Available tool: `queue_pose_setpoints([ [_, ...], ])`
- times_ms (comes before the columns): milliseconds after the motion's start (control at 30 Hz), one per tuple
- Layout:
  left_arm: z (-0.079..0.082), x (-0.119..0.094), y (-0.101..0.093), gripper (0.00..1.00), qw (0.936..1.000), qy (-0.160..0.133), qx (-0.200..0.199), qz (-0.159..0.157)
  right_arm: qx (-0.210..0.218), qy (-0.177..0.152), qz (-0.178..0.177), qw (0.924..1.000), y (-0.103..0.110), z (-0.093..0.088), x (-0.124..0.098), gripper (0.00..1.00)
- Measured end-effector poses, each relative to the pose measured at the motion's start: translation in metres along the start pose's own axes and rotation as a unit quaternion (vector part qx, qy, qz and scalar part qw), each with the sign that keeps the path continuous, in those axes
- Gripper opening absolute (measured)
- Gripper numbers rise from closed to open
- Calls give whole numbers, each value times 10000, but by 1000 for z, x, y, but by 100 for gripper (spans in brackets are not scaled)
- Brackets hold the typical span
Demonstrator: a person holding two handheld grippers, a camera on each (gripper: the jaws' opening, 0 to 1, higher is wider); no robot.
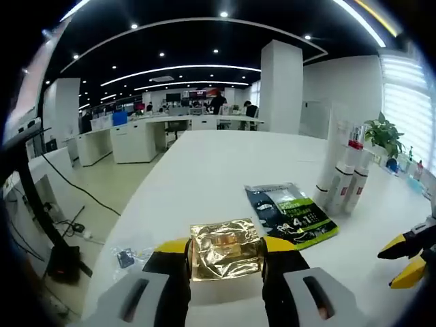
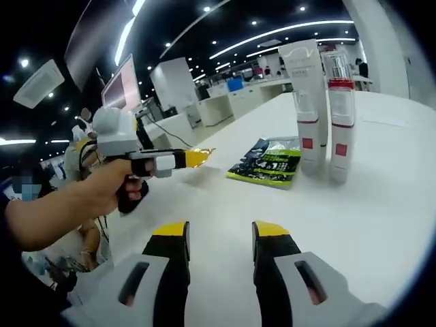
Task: Arrange the skincare products in the storage area until every visible bottle or jar stands upright without overlapping.
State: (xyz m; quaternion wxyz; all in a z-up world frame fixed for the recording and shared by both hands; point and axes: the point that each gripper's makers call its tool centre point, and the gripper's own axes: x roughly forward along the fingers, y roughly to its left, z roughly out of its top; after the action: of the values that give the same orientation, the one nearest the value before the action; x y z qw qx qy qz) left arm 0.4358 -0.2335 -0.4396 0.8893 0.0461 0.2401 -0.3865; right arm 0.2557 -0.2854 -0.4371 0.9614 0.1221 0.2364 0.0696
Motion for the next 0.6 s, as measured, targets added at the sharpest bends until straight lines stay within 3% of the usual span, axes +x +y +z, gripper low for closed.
queue_pose_setpoints([
  [367, 25, 54, -1, 40, 9999, 127, 98, -39, -138, 66, -160, 9998, -11, -5, -12, 36],
  [600, 29, 80, -3, 40, 9994, 212, 258, -31, -206, 69, -181, 9996, -16, -5, -17, 37],
])
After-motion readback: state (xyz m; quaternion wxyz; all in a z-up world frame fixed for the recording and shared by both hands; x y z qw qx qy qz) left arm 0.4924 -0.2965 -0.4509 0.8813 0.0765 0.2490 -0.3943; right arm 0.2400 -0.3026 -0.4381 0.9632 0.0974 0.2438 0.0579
